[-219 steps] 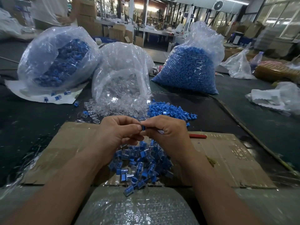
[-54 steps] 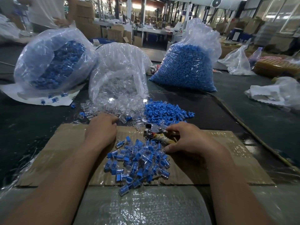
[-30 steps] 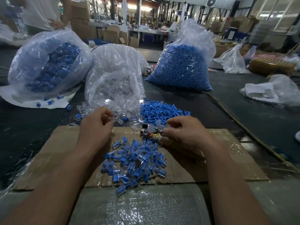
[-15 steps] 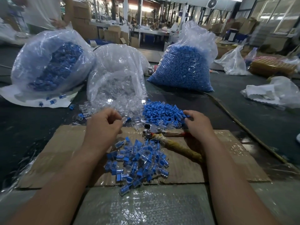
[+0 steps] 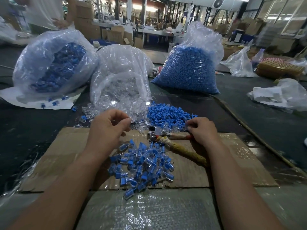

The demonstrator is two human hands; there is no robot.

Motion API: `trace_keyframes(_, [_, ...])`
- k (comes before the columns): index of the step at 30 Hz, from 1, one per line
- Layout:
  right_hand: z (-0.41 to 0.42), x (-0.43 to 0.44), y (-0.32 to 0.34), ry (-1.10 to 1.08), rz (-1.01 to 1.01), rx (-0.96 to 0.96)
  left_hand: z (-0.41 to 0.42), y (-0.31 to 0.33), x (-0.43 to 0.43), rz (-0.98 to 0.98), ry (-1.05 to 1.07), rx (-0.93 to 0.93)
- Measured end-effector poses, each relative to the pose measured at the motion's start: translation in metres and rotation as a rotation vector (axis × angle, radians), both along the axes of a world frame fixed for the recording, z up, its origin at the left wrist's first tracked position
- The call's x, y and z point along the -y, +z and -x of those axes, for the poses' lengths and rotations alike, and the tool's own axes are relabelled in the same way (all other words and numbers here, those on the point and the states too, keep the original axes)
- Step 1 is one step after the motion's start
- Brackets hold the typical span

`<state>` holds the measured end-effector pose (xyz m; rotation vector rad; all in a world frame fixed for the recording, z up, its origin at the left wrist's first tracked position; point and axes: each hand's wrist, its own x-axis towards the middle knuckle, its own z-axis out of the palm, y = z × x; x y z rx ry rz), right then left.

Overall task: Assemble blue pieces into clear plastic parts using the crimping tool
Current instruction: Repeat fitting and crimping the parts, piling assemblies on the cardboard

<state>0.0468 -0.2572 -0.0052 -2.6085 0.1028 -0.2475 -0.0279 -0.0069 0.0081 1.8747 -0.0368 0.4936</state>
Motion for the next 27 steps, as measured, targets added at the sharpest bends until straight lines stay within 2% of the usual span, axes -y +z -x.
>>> trace_keyframes(5, [0.011,0.002,0.015,-0.034,-0.321,0.227,0.003,0.003,0.002,0.133,-0.06,-0.02])
trace_keyframes(10, [0.04,-0.025,0.036,0.133,-0.601,0.252,0.004,0.004,0.006,0.175,-0.128,-0.051])
trace_keyframes(17, [0.071,-0.082,0.038,0.476,-0.602,0.209,0.005,0.002,0.011,0.154,-0.149,-0.075])
trace_keyframes(27, [0.071,-0.086,0.033,0.536,-0.604,0.156,0.006,0.004,0.015,0.139,-0.157,-0.06])
